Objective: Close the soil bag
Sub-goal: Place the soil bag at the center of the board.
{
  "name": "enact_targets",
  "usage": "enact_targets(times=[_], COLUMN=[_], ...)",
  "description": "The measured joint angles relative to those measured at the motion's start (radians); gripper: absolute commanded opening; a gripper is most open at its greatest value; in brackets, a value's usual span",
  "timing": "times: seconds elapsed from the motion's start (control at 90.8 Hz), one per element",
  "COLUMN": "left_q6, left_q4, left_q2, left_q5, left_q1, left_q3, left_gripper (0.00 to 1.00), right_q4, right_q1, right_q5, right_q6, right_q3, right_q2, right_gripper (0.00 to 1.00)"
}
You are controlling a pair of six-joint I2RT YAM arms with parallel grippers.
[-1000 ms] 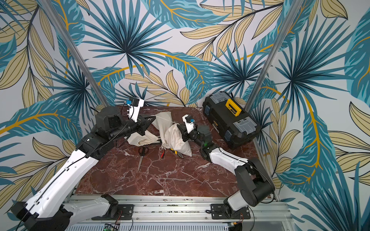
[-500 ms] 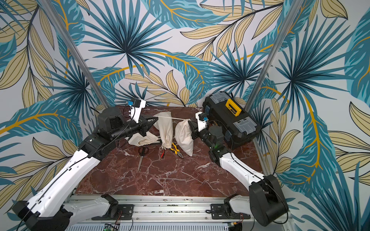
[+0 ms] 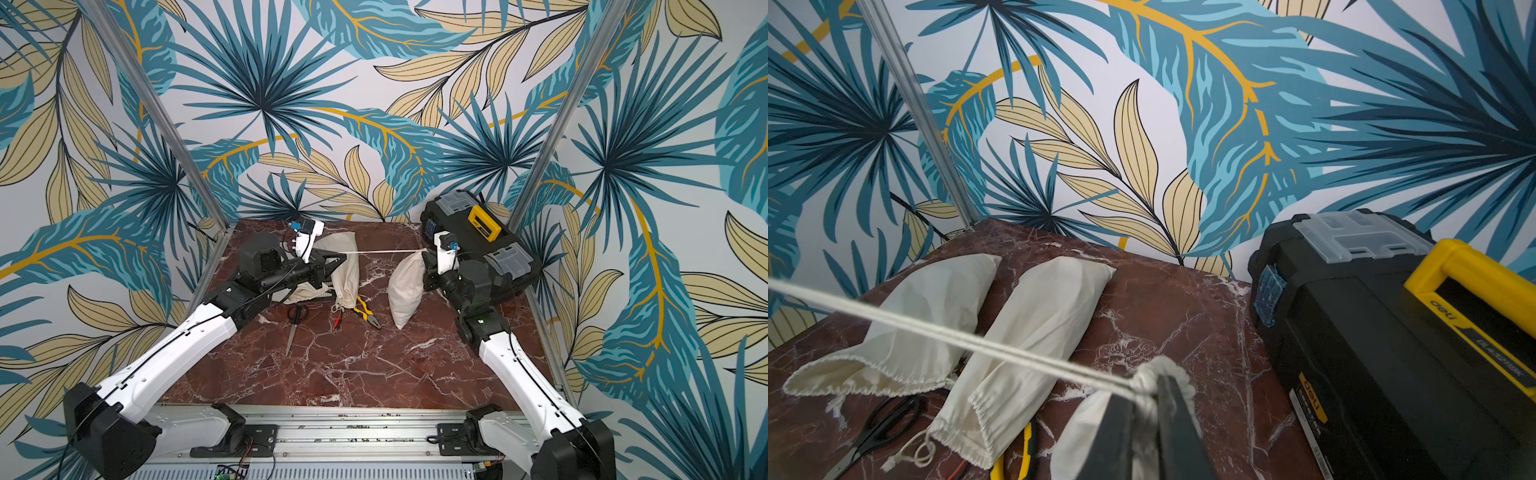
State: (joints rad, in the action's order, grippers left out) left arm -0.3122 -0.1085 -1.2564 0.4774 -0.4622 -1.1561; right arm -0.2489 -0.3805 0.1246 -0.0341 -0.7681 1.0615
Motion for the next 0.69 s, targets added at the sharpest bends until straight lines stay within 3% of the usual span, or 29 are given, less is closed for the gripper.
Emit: enact_targets(times=[0.396, 0.694], left_q6=[-0.095, -0.101], left_q4=[-0.053, -0.035], left_q2=[0.031, -0.002], left_q5=[0.132, 0.074], left_q1=[0.078, -0.006], left_q3=[-0.098, -0.192], left_gripper=[0.00, 0.00], right_q4=[-0.242, -0.327], right_q1=[0.026, -0.063], right_q5=[0.278, 0.247], right_q6=[-0.015, 0.008], right_q3=[0.050, 0.021], right_q2=[0.111, 0.233], right_gripper=[0.06, 0.23])
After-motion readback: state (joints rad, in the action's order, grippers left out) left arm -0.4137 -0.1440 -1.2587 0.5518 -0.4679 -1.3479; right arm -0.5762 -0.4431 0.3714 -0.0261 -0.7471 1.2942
